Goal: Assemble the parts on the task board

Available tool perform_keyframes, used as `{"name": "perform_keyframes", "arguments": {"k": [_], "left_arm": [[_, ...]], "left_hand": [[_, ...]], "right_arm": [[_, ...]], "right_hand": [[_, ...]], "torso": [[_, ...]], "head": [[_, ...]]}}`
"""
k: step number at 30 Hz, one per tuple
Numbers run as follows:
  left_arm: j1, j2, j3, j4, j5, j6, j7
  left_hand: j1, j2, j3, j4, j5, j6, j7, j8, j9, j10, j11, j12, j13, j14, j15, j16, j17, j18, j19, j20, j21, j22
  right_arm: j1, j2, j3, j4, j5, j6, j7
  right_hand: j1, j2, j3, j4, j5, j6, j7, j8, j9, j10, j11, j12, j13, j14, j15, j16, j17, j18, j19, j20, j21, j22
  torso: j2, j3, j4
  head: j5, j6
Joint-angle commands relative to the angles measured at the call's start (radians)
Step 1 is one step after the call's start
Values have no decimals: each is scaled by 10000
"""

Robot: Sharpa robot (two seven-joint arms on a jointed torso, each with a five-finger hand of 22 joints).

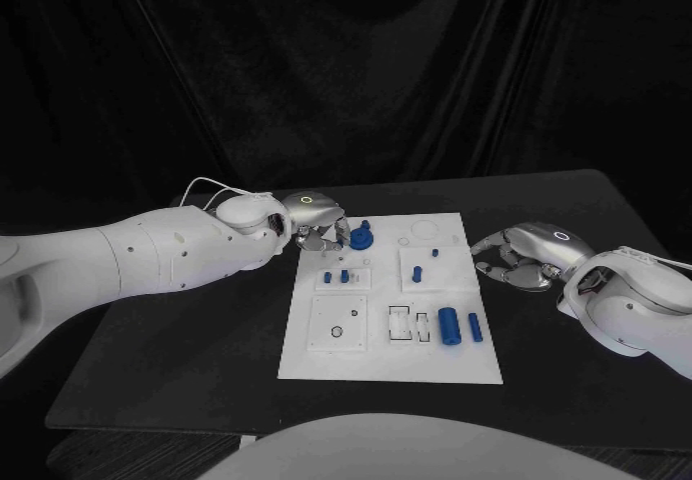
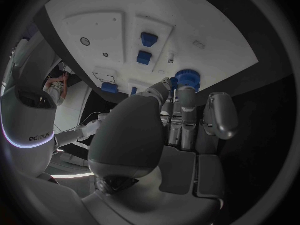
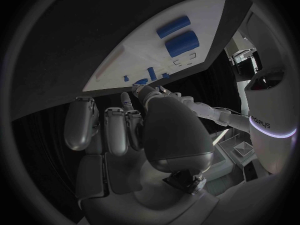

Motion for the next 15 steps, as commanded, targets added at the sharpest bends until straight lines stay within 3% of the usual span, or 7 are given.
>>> {"name": "perform_keyframes", "arguments": {"k": [1, 15], "left_arm": [[-62, 16, 8, -27, -19, 124, 0], [-278, 222, 8, -226, -19, 10, 25]], "left_hand": [[-43, -25, 11, 50, -21, -23, -31, -50, -12, -6, -26, -44, -1, -78, -20, -35, -17, 139, -67, 27, -40, 1510], [4, -23, 25, 35, -15, 0, -30, -47, -15, 55, -29, -46, -2, -116, -19, -57, -40, 139, -76, 33, -54, 1511]], "right_arm": [[-33, 13, 9, -12, -4, 41, -2], [-44, -2, 9, -9, -3, 30, -8]], "right_hand": [[-58, -62, 78, -2, 57, 58, -27, -45, -15, 4, 69, -62, 805, 510, 50, -57, 154, 82, -38, 18, -45, 1691], [-55, -63, 91, -12, 58, 57, -25, -48, -18, 1, 70, -64, 800, 510, 52, -57, 155, 82, -37, 19, -44, 1692]], "torso": [[-3, 3, 6], [-8, 4, -10]], "head": [[2, 2], [7, 2]]}}
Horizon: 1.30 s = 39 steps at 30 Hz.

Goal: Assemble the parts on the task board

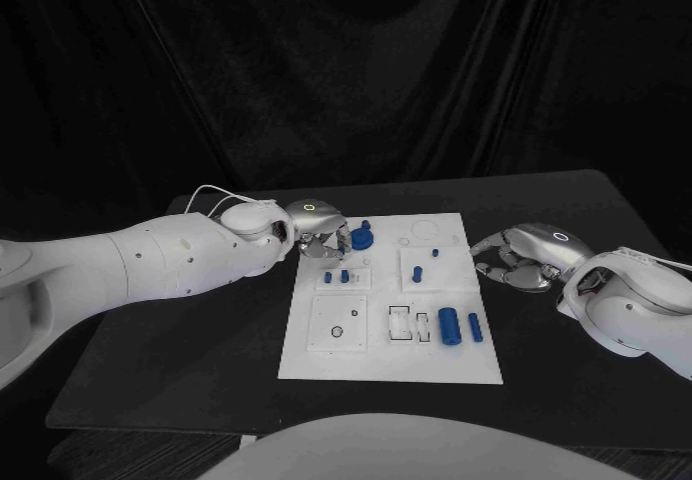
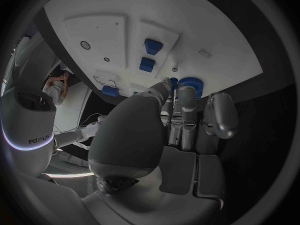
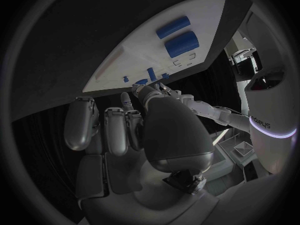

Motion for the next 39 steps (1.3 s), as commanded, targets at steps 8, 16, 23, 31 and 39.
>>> {"name": "perform_keyframes", "arguments": {"k": [8, 16, 23, 31, 39], "left_arm": [[-94, 118, 8, -145, -19, 35, 34], [-198, 181, 8, -262, -19, 56, 25], [-308, 242, 8, -389, -19, -14, -5], [-387, 303, 8, -484, -19, 40, -21], [-437, 320, 8, -566, -19, 102, -59]], "left_hand": [[6, -24, 26, 35, -13, 0, -30, -48, -16, 60, -31, -45, 0, -83, 17, -59, 3, 140, -47, -1, -62, 1509], [12, -34, 24, 33, -11, -8, -29, -55, -21, 61, -29, -54, -3, -109, 17, -84, -38, 150, -73, 1, -113, 1497], [44, -56, 31, 22, 13, -55, -29, -87, -41, 28, -21, -104, -20, -125, 18, -81, -26, 143, -63, 6, -92, 1508], [46, -59, 30, 22, 19, -43, -28, -81, -39, 20, -18, -114, -23, -144, 18, -102, -62, 149, -78, 6, -123, 1500], [50, -63, 30, 21, 24, -30, -30, -75, -38, 14, -18, -125, -26, -176, 19, -135, -119, 155, -94, 8, -154, 1493]], "right_arm": [[-28, -19, 8, 1, -13, 28, -27], [-36, -14, 8, -4, -13, 39, -31], [-48, -32, 8, -11, -13, 49, -54], [-63, -22, 8, -18, -13, 68, -61], [-89, -12, 8, -28, -13, 95, -63]], "right_hand": [[-55, -63, 63, 17, 58, 57, -25, -48, -10, 1, 70, -64, 801, 510, 52, -57, 155, 83, -37, 19, -44, 1692], [-52, -67, 74, 7, 58, 57, -24, -49, -13, 5, 73, -61, 808, 508, 54, -60, 148, 85, -41, 20, -57, 1689], [-52, -67, 74, 7, 58, 57, -24, -49, -13, 5, 73, -61, 808, 508, 54, -60, 148, 85, -41, 20, -57, 1689], [-52, -67, 74, 7, 58, 57, -24, -49, -13, 5, 73, -61, 808, 508, 54, -60, 148, 85, -41, 20, -57, 1689], [-50, -71, 88, -5, 59, 58, -22, -51, -16, -1, 78, -65, 800, 502, 57, -73, 125, 90, -51, 22, -83, 1681]], "torso": [[-1, 0, -7], [2, 2, -5], [3, 2, 0], [-3, -7, 1], [3, 1, -2]], "head": [[-4, 2], [-4, 2], [-7, 2], [6, 2], [18, 2]]}}
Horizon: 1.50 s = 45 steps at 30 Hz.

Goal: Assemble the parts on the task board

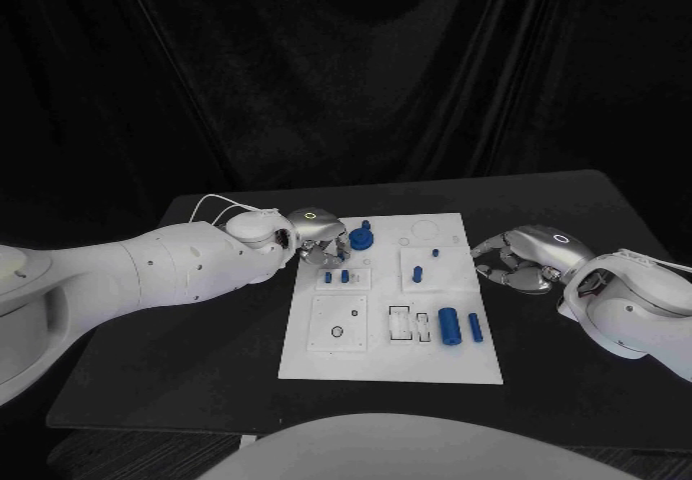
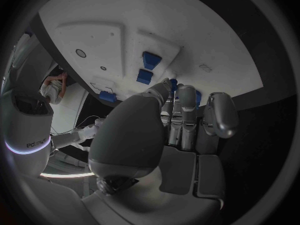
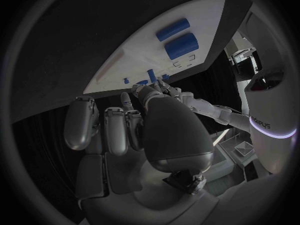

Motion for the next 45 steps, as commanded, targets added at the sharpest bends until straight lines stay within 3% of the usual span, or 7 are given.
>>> {"name": "perform_keyframes", "arguments": {"k": [1, 29, 33, 36, 43, 44, 45], "left_arm": [[-68, 21, -18, -40, -27, 123, 3], [-30, -622, -11, -261, 1397, -1665, 576], [89, -892, -11, -225, 3278, -1422, 1301], [214, -1164, -11, -236, 5596, -177, 2191], [398, -1865, -12, 130, 10897, 3087, 3350], [426, -1992, -12, 295, 11409, 3310, 3457], [460, -2118, -12, 479, 11855, 3466, 3556]], "left_hand": [[51, -72, 28, 20, 28, -30, -34, -26, -13, 1, -18, -65, -15, -86, -18, -65, -38, 158, -105, 9, -84, 1489], [-340, -1001, -1545, 1641, -451, -4600, -1736, -168, -1287, -2566, 134, -950, -9, -862, 83, -619, -773, 295, -600, 91, -1143, 1298], [-29, -790, -1366, 1632, -435, -4161, -1443, -52, -1238, -2895, 243, -603, 191, -1758, 215, -1119, -1117, 549, -1637, 161, -2876, 880], [92, -679, -1539, 1577, -356, -3628, -1017, 14, -1206, -4019, 368, 24, 550, -3630, 706, -2181, -1530, 928, -4438, 425, -6896, -127], [-443, -836, -3177, 1710, 325, -4160, -721, 244, -1269, -7608, 629, 1636, 1100, -7043, 1517, -5862, -2922, 674, -6992, 1129, -10178, -1860], [-527, -831, -3352, 1695, 333, -4217, -691, 302, -1259, -7733, 620, 1766, 1133, -7268, 1469, -6033, -2972, 676, -7180, 1127, -10382, -1991], [-657, -903, -3589, 1727, 278, -4319, -639, 422, -1238, -7959, 641, 2023, 1190, -7571, 1367, -6268, -3024, 686, -7490, 1116, -10721, -2209]], "right_arm": [[-38, -4, 6, -8, -18, 58, -61], [263, -208, 8, 179, -18, -228, -87], [594, -128, 8, 156, -18, -200, -127], [961, 27, 8, 81, -18, -94, -197], [1790, 581, 8, -264, -18, 401, -272], [1873, 654, 8, -300, -18, 435, -219], [1941, 725, 8, -339, -18, 469, -146]], "right_hand": [[-50, -71, 59, 24, 59, 58, -22, -51, -17, -1, 78, -65, 796, 502, 57, -33, 125, 90, -51, 22, -35, 1676], [-45, -111, 81, -14, 56, 70, -18, -50, -23, -13, 87, -73, 781, 498, 65, -40, 113, 91, -54, 28, -45, 1674], [-28, -147, 94, -49, 47, 70, -18, -54, -28, -29, 86, -85, 757, 491, 67, -55, 86, 93, -58, 31, -56, 1671], [-11, -223, 305, -144, -56, -7, 17, -117, -92, -981, 53, -1045, -715, 464, 46, -90, 27, 99, -84, 52, -128, 1655], [-2, -500, 825, -194, -498, -112, 31, -160, -176, -4469, 91, -5721, -6124, 64, 91, -757, -1028, 316, -582, 61, -1280, 1332], [-305, -564, 855, 175, -1858, -375, -30, -281, -237, -5233, 47, -7256, -7064, 97, 145, -764, -1039, 307, -530, 67, -1238, 1340], [-398, -721, 780, 261, -2024, -468, -63, -310, -256, -5283, 128, -7723, -7385, 137, 147, -722, -972, 295, -484, 72, -1191, 1354]], "torso": [[-1, 6, -2], [-6, -5, -13], [-20, -13, -13], [-18, -31, 4], [-9, -40, -4], [-4, -38, 1], [-3, -42, 10]], "head": [[8, 2], [381, 2], [431, 2], [478, 2], [504, 2], [479, 2], [434, 2]]}}
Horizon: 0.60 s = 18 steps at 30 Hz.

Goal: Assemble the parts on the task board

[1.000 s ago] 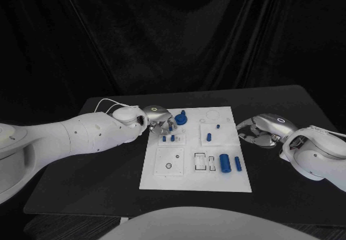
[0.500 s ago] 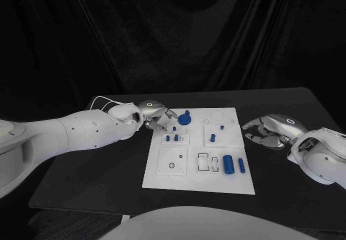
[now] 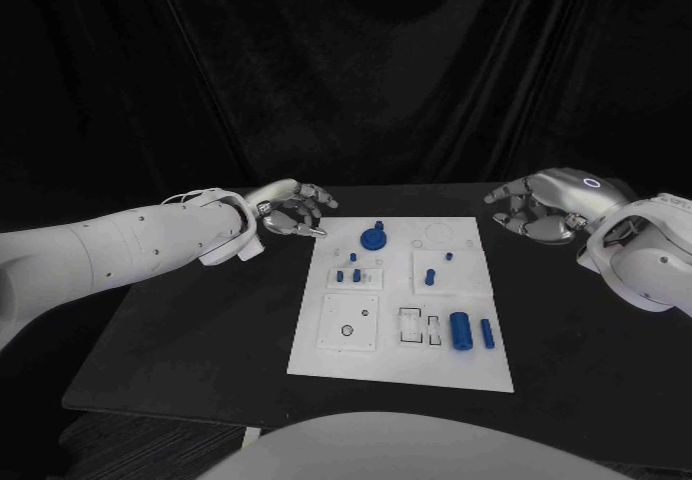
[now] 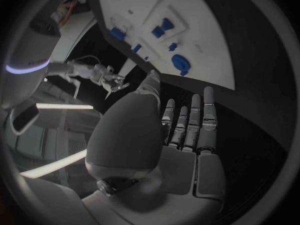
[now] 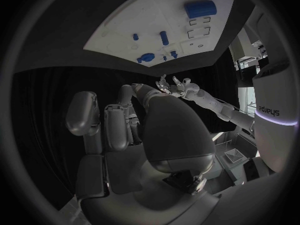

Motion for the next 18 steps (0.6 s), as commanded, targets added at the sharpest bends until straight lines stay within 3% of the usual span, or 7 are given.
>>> {"name": "perform_keyframes", "arguments": {"k": [1, 2, 4, 8, 12, 15, 18], "left_arm": [[115, -268, 13, 507, 4223, 2116, 1302], [142, -359, 12, 666, 4557, 2188, 1395], [197, -531, 12, 1022, 5291, 2302, 1609], [263, -732, 11, 1601, 6328, 2394, 2025], [296, -879, 11, 2163, 6935, 2385, 2476], [306, -953, 10, 2498, 7142, 2474, 2678], [307, -972, 9, 2681, 7252, 2613, 2810]], "left_hand": [[-346, -117, -502, 45, -65, -218, 71, 206, 42, -490, 12, 443, 94, -756, -118, -564, -152, -184, -665, 10, -694, -438], [-372, -145, -549, 37, -107, -253, 66, 249, 48, -567, 11, 528, 108, -827, -119, -628, -162, -181, -752, 8, -782, -501], [-636, -257, -870, 46, -227, -378, 114, 394, 69, -942, 81, 760, 102, -1441, -127, -1087, -345, -252, -1528, -10, -879, -805], [-928, -414, -1131, 61, -177, -523, 175, 728, 114, -1600, -102, 1013, -216, -2203, -264, -1876, -799, -295, -3089, -70, -854, -1554], [-1275, 156, -1102, 47, 39, -558, 390, 1009, 149, -1921, -360, 1058, -639, -2785, -489, -2599, -1389, -164, -3787, -122, -863, -2149], [-1686, 442, -1149, 37, 167, -679, 475, 1139, 139, -2279, -415, 662, -1149, -3463, -576, -3336, -2031, -11, -4398, -218, -866, -2648], [-2277, 981, -988, 31, 331, -1408, 317, 647, -147, -2724, -826, -765, -2042, -4750, -476, -4752, -3610, -11, -5952, -519, -1091, -6452]], "right_arm": [[170, 170, 2, -122, -21, 357, 2], [205, 237, 2, -171, -21, 387, 78], [263, 384, 2, -287, -21, 533, 229], [316, 603, 3, -463, -21, 1245, 286], [306, 835, 2, -672, -21, 2382, 107], [218, 964, 2, -829, -21, 2939, 34], [74, 1083, 2, -1027, -186, 3104, 113]], "right_hand": [[-292, -293, -132, 324, -799, -236, -11, -71, -47, -593, 166, -1830, -1238, 155, 123, 94, 130, 104, 99, 64, 92, 1367], [-253, -296, -150, 348, -804, -253, 35, -49, -45, -512, 200, -2164, -1519, 160, 207, 99, 135, 107, 110, 104, 69, 1367], [-127, -460, -280, 237, -560, -221, 20, 17, -17, -1808, 622, -3299, -2164, 117, 495, 102, 126, 77, 66, 310, -31, 1358], [336, -480, -351, -209, 213, -347, -422, 35, 3, -2284, 879, -4070, -2891, -156, 710, -92, -249, 181, -218, 558, -565, 1259], [563, -422, -582, -547, 154, -336, -623, 118, 52, -3172, 1067, -4658, -3507, -824, 708, -661, -1185, 438, -971, 625, -1926, 946], [645, -313, -759, -675, -148, 185, -526, 369, 165, -3207, 1072, -4679, -3838, -1058, 692, -839, -1543, 495, -1150, 621, -2287, 880], [630, -253, -908, -670, -598, 782, -382, 595, 256, -2877, 1052, -4595, -4084, -1032, 750, -814, -1587, 474, -1067, 659, -2244, 905]], "torso": [[14, -9, 18], [16, -10, 21], [21, -20, 28], [31, -80, 72], [79, -188, 131], [108, -271, 167], [126, -409, 246]], "head": [[-104, 2], [-133, 2], [-205, 2], [-331, 2], [-420, 2], [-567, 2], [-704, 2]]}}
